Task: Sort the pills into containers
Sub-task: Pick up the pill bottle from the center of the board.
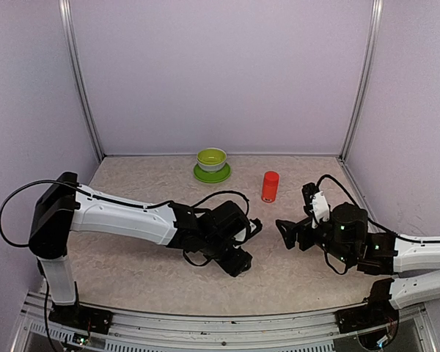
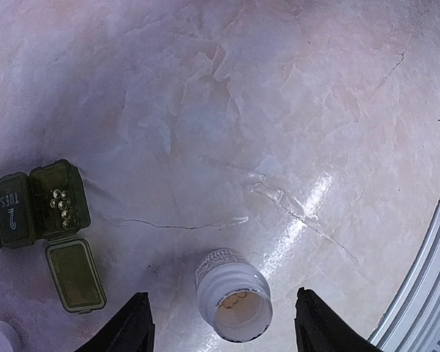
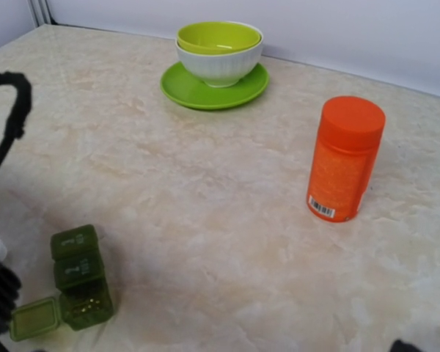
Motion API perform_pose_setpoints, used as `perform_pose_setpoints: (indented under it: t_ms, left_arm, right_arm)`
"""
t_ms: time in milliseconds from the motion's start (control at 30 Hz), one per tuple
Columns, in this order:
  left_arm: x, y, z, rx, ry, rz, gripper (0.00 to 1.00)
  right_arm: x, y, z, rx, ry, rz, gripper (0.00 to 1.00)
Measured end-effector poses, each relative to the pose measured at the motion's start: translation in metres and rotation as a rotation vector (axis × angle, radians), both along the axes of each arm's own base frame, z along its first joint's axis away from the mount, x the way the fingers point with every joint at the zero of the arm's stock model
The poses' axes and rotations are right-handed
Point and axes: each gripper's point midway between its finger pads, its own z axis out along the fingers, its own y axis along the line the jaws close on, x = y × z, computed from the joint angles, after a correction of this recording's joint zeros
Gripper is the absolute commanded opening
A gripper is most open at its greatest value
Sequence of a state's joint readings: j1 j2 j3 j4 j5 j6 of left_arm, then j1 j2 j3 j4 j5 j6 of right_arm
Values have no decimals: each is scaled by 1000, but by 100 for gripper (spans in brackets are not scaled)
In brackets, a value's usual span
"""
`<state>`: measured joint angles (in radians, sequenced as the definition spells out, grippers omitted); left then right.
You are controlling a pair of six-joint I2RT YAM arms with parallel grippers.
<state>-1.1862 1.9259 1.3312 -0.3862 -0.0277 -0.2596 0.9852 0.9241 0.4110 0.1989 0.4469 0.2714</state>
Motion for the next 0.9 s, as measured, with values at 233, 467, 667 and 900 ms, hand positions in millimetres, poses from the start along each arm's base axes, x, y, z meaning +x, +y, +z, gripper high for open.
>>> perform_pose_setpoints:
  t_ms: [233, 467, 667, 900]
  left_arm:
    - [0, 3, -8, 27, 3, 3, 51]
    - [-1, -2, -9, 29, 0, -5, 41]
    - [-5, -3, -16, 43, 6, -13, 32]
    - [-4, -9, -13, 29, -4, -21, 16]
  right_arm:
    - [-1, -2, -8, -14, 9, 0, 100]
    - [-1, -4, -12, -19, 14, -3, 100]
    - [-1, -5, -14, -19, 16, -6, 100]
    - [-1, -5, -15, -20, 18, -5, 100]
